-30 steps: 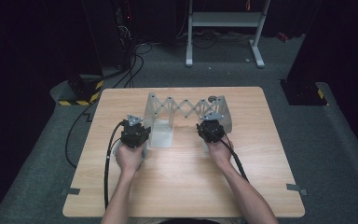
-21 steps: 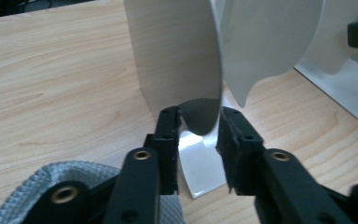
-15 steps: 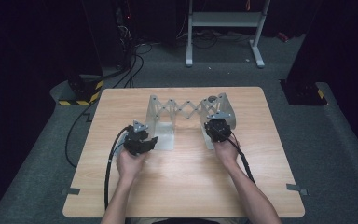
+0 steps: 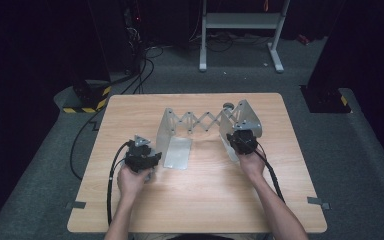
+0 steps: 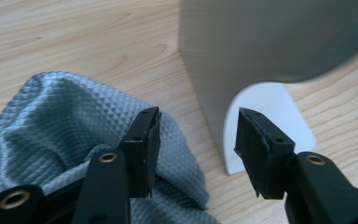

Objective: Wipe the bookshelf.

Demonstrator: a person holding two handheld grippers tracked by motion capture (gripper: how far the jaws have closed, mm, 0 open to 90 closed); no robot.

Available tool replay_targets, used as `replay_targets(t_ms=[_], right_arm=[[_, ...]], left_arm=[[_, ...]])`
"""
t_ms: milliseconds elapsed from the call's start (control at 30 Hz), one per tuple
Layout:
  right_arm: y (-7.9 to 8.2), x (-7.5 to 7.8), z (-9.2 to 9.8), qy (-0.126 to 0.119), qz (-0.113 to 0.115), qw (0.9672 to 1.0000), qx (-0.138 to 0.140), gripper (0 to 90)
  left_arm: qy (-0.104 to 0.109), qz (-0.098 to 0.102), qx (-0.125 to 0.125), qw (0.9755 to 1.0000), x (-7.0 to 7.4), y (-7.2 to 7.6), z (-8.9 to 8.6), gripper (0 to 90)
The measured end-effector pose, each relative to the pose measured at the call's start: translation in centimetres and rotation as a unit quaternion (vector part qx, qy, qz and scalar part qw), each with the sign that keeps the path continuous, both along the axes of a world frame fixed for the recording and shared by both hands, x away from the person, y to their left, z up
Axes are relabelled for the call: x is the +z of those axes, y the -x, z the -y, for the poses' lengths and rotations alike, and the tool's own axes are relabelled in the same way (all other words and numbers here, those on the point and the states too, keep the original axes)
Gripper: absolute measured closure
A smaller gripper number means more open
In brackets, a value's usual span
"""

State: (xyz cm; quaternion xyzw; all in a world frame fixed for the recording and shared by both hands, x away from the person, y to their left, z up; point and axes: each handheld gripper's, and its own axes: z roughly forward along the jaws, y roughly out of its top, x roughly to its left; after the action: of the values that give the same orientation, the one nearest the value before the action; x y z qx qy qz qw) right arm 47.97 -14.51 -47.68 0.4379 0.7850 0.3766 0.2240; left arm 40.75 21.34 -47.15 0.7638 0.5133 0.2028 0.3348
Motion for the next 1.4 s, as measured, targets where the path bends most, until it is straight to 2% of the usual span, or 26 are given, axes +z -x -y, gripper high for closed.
replay_targets(t_ms=[233, 300, 433, 500, 667, 767, 867, 967, 1300, 1400], right_arm=[[0.5, 0.2, 0.8, 0.006, -0.001, 0.9999, 0.012, 89.6], [0.5, 0.2, 1.0, 0.004, -0.001, 0.9999, 0.014, 89.7], [0.7, 0.2, 1.5, -0.005, -0.003, 0.9998, 0.019, 89.6], [0.8, 0.2, 1.6, -0.006, -0.003, 0.9998, 0.020, 89.5], [0.7, 0.3, 1.6, -0.013, -0.008, 0.9995, 0.026, 88.9], [0.7, 0.3, 1.6, -0.014, -0.010, 0.9995, 0.028, 88.7], [0.7, 0.4, 1.3, -0.016, -0.013, 0.9990, 0.040, 88.3], [0.7, 0.3, 0.9, -0.016, -0.013, 0.9985, 0.050, 88.2], [0.6, 0.3, 0.3, -0.019, -0.016, 0.9973, 0.070, 88.0], [0.3, 0.4, 0.2, -0.019, -0.019, 0.9966, 0.077, 88.0]], left_arm=[[0.001, -0.003, 0.025, 0.9997, 0.1, -1.1, -0.4, 49.3], [0.011, -0.002, 0.032, 0.9994, 0.3, -1.3, -0.4, 49.1], [0.007, 0.002, 0.028, 0.9996, 0.7, -1.7, 0.0, 48.1], [0.012, 0.002, 0.025, 0.9996, 0.8, -1.7, 0.1, 48.0], [0.022, 0.001, 0.000, 0.9998, 0.9, -1.6, 0.8, 47.6], [0.021, 0.001, -0.002, 0.9998, 0.9, -1.7, 1.0, 47.6], [0.031, -0.002, 0.001, 0.9995, 0.9, -2.0, 1.1, 47.7], [0.010, -0.004, 0.007, 0.9999, 1.0, -2.4, 1.5, 49.0], [0.014, 0.000, 0.015, 0.9998, 1.5, -2.8, 1.4, 50.6], [0.008, 0.005, 0.018, 0.9998, 1.6, -2.9, 1.3, 50.6]])
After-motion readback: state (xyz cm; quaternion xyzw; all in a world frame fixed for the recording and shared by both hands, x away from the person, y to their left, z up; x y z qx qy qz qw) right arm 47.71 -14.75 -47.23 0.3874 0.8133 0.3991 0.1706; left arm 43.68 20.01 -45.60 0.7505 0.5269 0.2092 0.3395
